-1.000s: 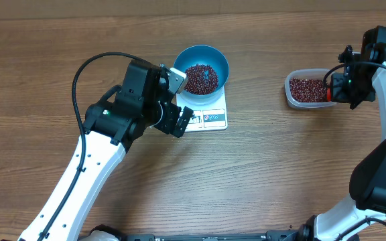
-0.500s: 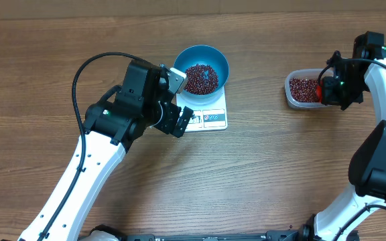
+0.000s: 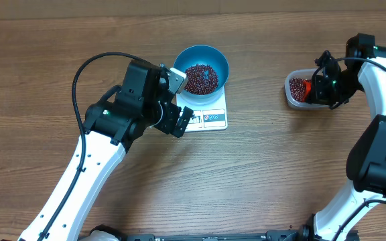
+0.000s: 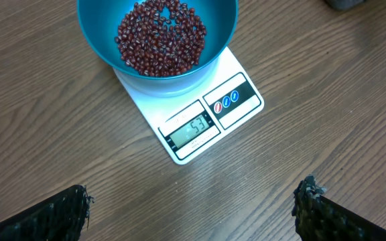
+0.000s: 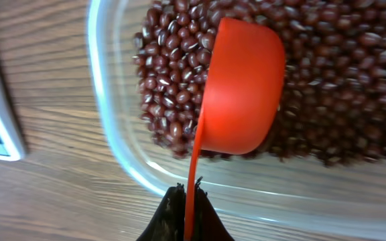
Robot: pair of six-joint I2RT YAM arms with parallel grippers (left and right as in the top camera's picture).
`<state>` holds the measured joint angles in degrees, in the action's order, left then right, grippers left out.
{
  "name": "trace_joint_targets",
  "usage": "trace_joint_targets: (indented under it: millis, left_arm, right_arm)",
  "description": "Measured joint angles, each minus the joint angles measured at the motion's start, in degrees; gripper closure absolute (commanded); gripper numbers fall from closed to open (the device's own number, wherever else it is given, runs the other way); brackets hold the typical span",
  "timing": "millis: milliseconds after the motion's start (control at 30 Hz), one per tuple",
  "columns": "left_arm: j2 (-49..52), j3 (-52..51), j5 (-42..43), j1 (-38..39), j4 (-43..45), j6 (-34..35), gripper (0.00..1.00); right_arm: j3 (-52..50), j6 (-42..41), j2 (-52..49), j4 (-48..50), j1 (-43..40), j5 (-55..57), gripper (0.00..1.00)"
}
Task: Scoop item into bowl and weigh 150g on scale
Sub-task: 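Lower the scoop into the beans and lift it filled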
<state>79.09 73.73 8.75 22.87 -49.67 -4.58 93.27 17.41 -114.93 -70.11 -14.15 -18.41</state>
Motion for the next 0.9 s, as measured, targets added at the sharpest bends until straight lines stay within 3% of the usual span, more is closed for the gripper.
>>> trace_joint_targets:
  millis: [367,900]
  left_arm:
    - [0.00,0.00,0.00,0.00,0.00,-0.02,0.00]
    - [0.00,0.00,0.00,0.00,0.00,0.00,0.00]
  right_arm:
    - [0.00,-0.85,-2.58,0.04,-3.56,-11.21,0.96]
    - [-0.09,3.19,-3.04,-4.61,-16.15,-27.04,0.96]
